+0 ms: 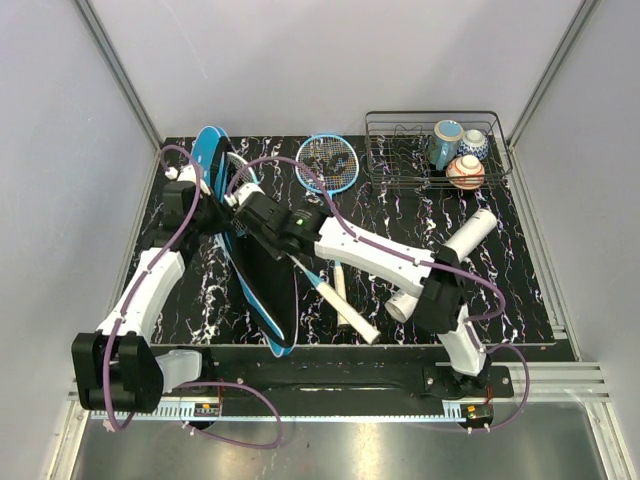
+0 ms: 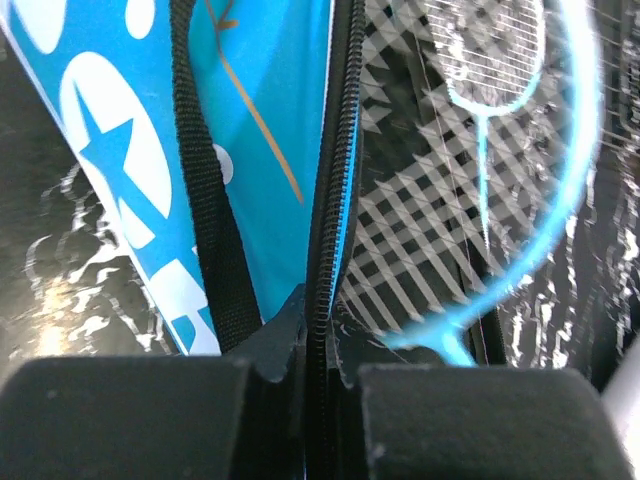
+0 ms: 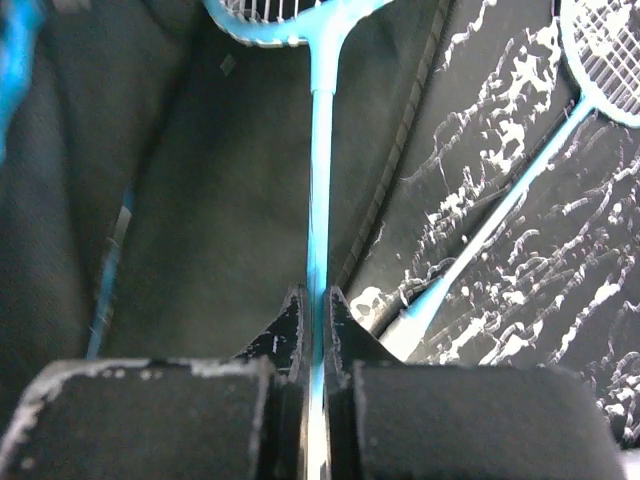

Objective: Pack up the badminton gear

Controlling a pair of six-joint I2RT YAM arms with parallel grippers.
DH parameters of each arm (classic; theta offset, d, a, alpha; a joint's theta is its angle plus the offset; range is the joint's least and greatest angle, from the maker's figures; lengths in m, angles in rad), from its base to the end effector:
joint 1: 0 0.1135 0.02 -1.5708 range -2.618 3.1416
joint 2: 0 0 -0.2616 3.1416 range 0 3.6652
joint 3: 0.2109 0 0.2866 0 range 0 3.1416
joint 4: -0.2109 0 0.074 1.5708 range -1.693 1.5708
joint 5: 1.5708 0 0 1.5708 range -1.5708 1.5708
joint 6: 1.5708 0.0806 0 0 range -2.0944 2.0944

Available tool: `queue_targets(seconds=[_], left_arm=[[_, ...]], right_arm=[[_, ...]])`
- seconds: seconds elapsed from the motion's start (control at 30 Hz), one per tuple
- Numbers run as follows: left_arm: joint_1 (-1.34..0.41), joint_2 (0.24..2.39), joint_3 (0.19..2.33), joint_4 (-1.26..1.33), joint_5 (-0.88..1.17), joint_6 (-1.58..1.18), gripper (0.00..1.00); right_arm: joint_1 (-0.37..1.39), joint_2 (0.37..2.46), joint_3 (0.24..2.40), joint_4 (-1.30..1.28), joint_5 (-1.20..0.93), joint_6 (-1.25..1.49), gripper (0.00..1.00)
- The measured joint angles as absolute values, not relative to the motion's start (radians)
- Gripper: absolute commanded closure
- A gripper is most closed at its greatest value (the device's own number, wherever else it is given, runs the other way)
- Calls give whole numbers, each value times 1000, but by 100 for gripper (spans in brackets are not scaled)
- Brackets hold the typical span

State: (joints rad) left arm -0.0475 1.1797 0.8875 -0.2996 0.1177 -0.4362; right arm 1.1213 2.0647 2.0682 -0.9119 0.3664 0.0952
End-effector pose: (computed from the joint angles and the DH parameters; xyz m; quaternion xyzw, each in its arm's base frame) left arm 0.3330 -0.0253 0.2461 -0.1430 0.8698 -0.1628 0.4433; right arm 0.2501 0.4521 0.2871 -0.4048 0.8392 0.0413 0.3608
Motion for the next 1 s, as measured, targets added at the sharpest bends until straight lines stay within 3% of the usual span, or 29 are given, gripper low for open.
queue_targets(seconds=[0.43,0.87,1.0], left_arm=[[-154,1180,701,68,305,-678,100],[-145,1164,561,270,303,-842,100],[-140,1152,530,310,284,-847,100]], right_arm=[[1013,2224,2275,-777,385,206,100],[1058,2224,1937,-299,662,226,100],[1065,2240,1947,-271,692,231,100]])
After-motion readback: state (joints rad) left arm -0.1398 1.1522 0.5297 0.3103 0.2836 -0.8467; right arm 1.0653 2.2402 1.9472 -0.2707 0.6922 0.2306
